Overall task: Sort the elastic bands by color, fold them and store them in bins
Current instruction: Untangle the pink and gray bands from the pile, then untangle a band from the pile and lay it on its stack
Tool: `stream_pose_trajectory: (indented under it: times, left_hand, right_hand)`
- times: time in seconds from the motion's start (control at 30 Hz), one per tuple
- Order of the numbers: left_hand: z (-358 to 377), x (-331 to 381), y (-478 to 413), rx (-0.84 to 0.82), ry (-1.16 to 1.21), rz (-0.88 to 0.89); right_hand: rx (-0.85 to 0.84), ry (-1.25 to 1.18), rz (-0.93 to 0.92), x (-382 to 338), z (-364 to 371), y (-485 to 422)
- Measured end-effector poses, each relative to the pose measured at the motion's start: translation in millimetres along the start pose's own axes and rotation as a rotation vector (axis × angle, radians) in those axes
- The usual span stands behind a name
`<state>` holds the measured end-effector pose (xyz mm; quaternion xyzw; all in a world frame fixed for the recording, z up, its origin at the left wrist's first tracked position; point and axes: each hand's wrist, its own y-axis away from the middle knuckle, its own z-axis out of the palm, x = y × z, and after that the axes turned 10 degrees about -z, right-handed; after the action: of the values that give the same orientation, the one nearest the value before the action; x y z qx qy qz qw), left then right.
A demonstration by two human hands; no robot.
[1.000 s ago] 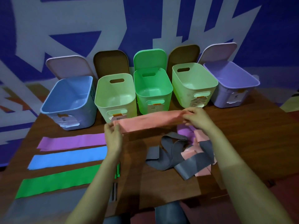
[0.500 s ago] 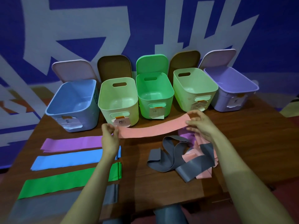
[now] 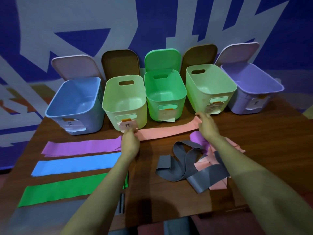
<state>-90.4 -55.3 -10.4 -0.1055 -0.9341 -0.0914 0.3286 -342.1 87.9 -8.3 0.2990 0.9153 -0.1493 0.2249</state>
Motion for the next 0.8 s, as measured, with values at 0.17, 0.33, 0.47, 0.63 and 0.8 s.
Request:
stream_pose_trajectory:
  times: [0.17, 0.33, 0.47, 0.63, 0.8]
  left_hand:
    - [12.3, -6.7, -4.5, -0.051, -0.155, 0.022]
    - [16.0, -10.6, -6.1, 0.017, -0.192, 0.097]
    - [19.1, -16.0, -4.8, 0.128, -0.306, 0.145]
    - [22.7, -19.2, -1.6, 0.128, -0.481, 0.236]
    - [17.6, -12.0, 0.8, 0.107, -0.606, 0.234]
  right_hand:
    - [-0.010, 0.050, 0.095, 7.4, 12.8, -0.4]
    - [0.054, 0.015, 0.136, 7.5, 15.2, -0.5]
    - [0.059, 0.080, 0.110, 6.4, 15.2, 3.3]
    - [0.016, 0.215, 0.099, 7.3, 17.6, 5.8]
    - [-0.085, 0.308, 0.102, -0.3, 6.1, 7.5]
